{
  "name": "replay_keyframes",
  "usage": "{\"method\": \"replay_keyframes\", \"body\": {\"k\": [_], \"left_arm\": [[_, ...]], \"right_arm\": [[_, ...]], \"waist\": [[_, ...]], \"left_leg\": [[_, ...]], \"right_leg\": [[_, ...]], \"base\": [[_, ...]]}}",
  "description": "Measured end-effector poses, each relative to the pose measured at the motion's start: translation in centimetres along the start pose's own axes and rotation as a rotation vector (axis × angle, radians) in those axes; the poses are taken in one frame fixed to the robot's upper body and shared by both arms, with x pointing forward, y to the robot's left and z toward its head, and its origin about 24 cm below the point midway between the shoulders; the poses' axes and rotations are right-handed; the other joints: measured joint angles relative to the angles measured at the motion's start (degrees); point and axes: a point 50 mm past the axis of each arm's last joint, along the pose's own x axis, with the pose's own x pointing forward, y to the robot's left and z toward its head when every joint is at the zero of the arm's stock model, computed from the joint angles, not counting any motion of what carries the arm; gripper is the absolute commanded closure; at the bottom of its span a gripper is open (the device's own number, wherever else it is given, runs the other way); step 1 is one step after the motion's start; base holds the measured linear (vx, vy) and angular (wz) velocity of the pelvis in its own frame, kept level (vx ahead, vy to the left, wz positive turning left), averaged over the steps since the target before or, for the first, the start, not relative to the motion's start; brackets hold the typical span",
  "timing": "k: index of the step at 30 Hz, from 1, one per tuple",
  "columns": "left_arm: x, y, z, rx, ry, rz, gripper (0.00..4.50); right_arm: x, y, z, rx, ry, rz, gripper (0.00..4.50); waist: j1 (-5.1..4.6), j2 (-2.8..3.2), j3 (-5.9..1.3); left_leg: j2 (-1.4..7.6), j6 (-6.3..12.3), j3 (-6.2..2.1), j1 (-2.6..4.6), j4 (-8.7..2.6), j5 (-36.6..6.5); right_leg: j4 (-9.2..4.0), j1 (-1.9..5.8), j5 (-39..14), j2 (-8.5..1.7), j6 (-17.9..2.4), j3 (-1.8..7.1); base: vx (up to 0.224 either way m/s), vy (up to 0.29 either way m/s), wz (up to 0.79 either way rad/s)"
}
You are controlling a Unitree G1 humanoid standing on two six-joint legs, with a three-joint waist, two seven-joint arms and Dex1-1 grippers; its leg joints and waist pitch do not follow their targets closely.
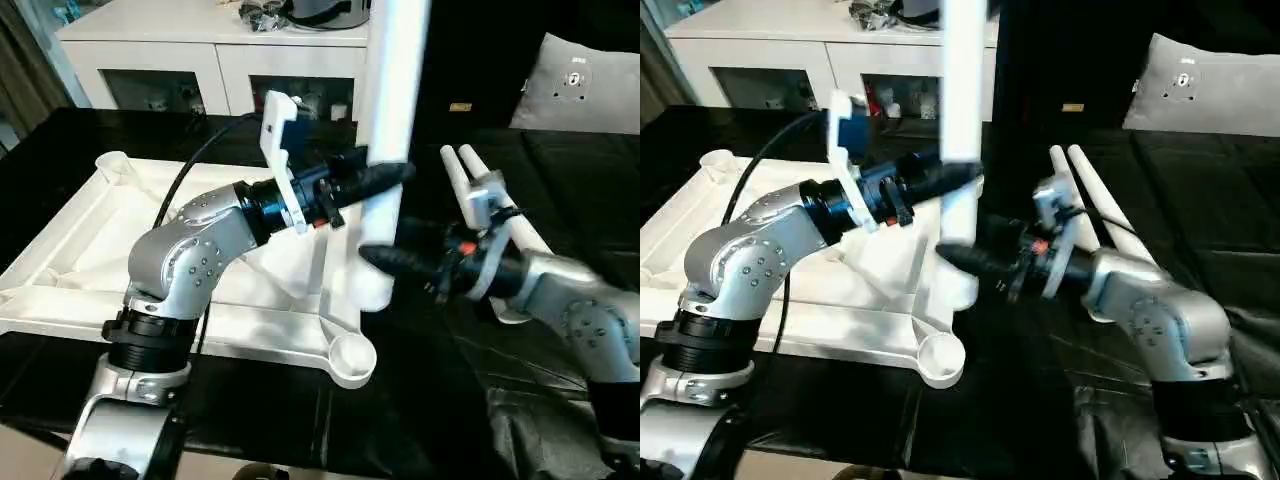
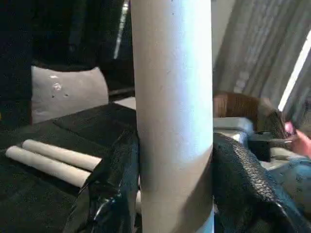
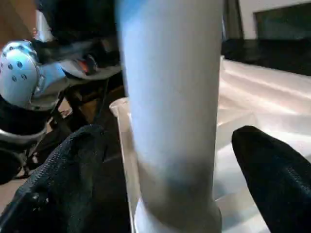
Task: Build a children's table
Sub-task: Pick table leg
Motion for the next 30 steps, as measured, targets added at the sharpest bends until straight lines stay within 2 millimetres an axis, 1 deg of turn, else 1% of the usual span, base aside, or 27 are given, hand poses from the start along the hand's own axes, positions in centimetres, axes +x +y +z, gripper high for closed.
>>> {"method": "replay_keyframes", "body": {"k": [1, 5, 6, 9, 11, 14, 17, 20, 21, 22, 30], "left_arm": [[0.1, -0.1, 0.0, 0.008, 0.002, -0.012, 2.65], [0.3, -0.3, 0.0, 0.031, 0.015, -0.031, 2.65], [0.3, -0.3, 0.0, 0.033, 0.014, -0.034, 2.65], [0.4, -0.4, 0.0, 0.039, 0.02, -0.044, 2.65], [0.4, -0.4, 0.0, 0.041, 0.023, -0.051, 2.65], [0.5, -0.5, 0.0, 0.054, 0.026, -0.057, 2.65], [0.5, -0.5, 0.0, 0.058, 0.027, -0.062, 2.66], [0.5, -0.5, 0.0, 0.06, 0.026, -0.062, 2.66], [0.5, -0.5, 0.0, 0.061, 0.027, -0.061, 2.66], [0.5, -0.5, 0.0, 0.062, 0.028, -0.06, 2.66], [0.5, -0.4, -0.2, 0.055, 0.037, -0.051, 2.66]], "right_arm": [[0.1, -0.1, -0.1, 0.003, 0.012, 0.001, 0.29], [0.3, -0.2, -0.5, 0.005, 0.04, 0.007, 0.42], [0.4, -0.2, -0.6, 0.005, 0.043, 0.008, 0.68], [0.6, -0.3, -0.5, 0.0, 0.055, 0.008, 0.85], [0.7, -0.3, -0.5, -0.009, 0.063, 0.004, 1.11], [0.7, -0.6, -0.7, 0.001, 0.068, -0.001, 1.32], [0.8, -0.5, -0.8, -0.002, 0.066, 0.006, 1.65], [0.9, -0.4, -0.8, -0.004, 0.067, 0.019, 1.88], [0.9, -0.4, -0.8, -0.004, 0.067, 0.022, 1.88], [0.9, -0.4, -0.8, -0.005, 0.067, 0.023, 2.08], [1.2, -0.3, -0.9, -0.015, 0.071, 0.033, 2.4]], "waist": [[0.01, 0.0, 0.0], [0.01, -0.01, 0.01], [0.01, -0.01, 0.0], [0.01, -0.01, 0.0], [0.01, -0.02, 0.0], [0.01, -0.01, 0.0], [0.02, -0.02, 0.0], [0.02, -0.02, 0.0], [0.03, -0.02, 0.0], [0.03, -0.02, 0.0], [0.04, -0.05, 0.0]], "left_leg": [[0.0, 0.0, 0.01, 0.0, 0.01, 0.0], [0.0, -0.01, 0.01, 0.0, 0.01, 0.0], [0.0, -0.01, 0.01, 0.0, 0.01, 0.0], [0.0, 0.02, 0.02, 0.0, 0.02, 0.0], [0.0, 0.01, 0.02, 0.0, 0.02, 0.0], [0.0, 0.02, 0.02, 0.0, 0.02, 0.0], [0.0, 0.02, 0.02, 0.0, 0.02, 0.0], [0.0, 0.02, 0.02, 0.0, 0.02, 0.0], [0.0, 0.02, 0.02, 0.0, 0.03, 0.0], [0.0, 0.02, 0.02, 0.0, 0.03, 0.0], [0.0, 0.03, 0.02, 0.0, 0.07, 0.0]], "right_leg": [[0.0, 0.0, 0.0, 0.0, 0.0, 0.0], [0.01, 0.0, 0.0, 0.0, 0.0, 0.0], [0.01, 0.0, 0.0, 0.0, 0.0, 0.0], [0.02, 0.0, 0.0, 0.0, 0.0, 0.0], [0.02, 0.0, 0.0, 0.0, 0.0, 0.0], [0.02, 0.0, 0.0, 0.0, 0.0, 0.0], [0.03, 0.0, 0.0, 0.0, 0.0, 0.0], [0.03, 0.0, 0.0, -0.01, 0.0, 0.0], [0.03, 0.0, 0.0, -0.01, 0.0, 0.0], [0.03, 0.0, 0.0, 0.0, 0.0, 0.0], [0.06, 0.0, 0.0, -0.01, 0.0, 0.0]], "base": [[0.0, 0.0, 0.0], [0.0, 0.0, 0.0], [0.0, 0.0, 0.0], [0.0, 0.0, 0.0], [0.0, 0.0, 0.0], [0.0, 0.0, 0.0], [0.0, 0.0, 0.0], [0.0, 0.0, 0.0], [0.0, 0.0, 0.0], [0.0, 0.0, 0.0], [0.0, 0.0, 0.0]]}}
